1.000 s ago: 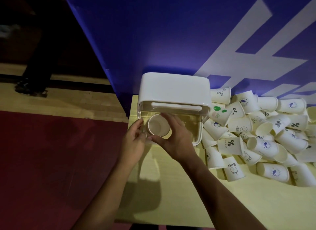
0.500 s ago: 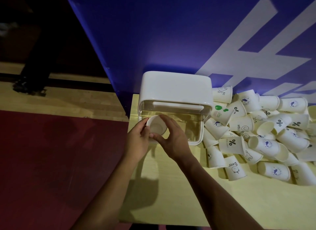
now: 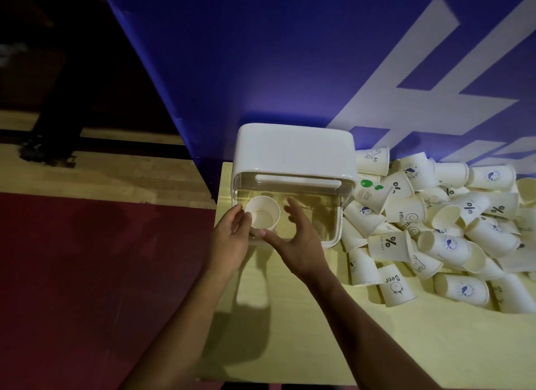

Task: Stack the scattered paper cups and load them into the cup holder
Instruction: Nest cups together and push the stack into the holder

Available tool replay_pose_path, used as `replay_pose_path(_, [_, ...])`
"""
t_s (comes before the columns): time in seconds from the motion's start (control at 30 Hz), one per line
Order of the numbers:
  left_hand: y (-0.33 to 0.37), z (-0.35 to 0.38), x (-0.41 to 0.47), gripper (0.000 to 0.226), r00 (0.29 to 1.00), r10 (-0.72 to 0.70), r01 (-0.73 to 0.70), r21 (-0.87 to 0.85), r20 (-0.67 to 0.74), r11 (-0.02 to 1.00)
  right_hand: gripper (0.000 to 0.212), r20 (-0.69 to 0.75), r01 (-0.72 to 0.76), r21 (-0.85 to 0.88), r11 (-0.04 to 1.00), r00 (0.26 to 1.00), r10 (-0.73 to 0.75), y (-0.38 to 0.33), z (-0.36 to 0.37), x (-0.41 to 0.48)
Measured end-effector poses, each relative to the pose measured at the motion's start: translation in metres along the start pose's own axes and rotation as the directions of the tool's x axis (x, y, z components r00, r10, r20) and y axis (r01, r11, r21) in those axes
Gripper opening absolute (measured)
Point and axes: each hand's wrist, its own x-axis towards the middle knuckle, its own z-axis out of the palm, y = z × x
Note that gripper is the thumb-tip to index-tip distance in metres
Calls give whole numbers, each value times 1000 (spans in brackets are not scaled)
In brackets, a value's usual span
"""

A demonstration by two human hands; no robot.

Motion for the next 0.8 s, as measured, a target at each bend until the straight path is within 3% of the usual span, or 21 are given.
replay_pose_path(0.1, [-4, 4, 0, 35, 997, -70, 71, -32, 34, 997, 113, 54, -90, -21, 996, 994, 91, 8, 0, -2])
replay_pose_path(0.17, [-11, 7, 3, 24, 994, -92, 90, 25, 67, 996, 102, 84, -98, -70, 993, 991, 103, 11, 5, 1])
replay_pose_path(0.3, [-14, 11, 8, 23, 995, -81, 79, 41, 58, 996, 71, 93, -29, -72, 997, 995, 35, 14, 13, 11])
replay_pose_path(0.6, [-2, 19, 36, 26, 1000, 5, -5, 20, 17, 1000, 55, 47, 15, -70, 997, 999, -12, -1, 14, 44])
replay_pose_path(0.8, [9, 26, 52, 28, 1000, 9, -9, 32, -24, 999, 80, 41, -55, -138, 989, 997, 61, -4, 18, 69])
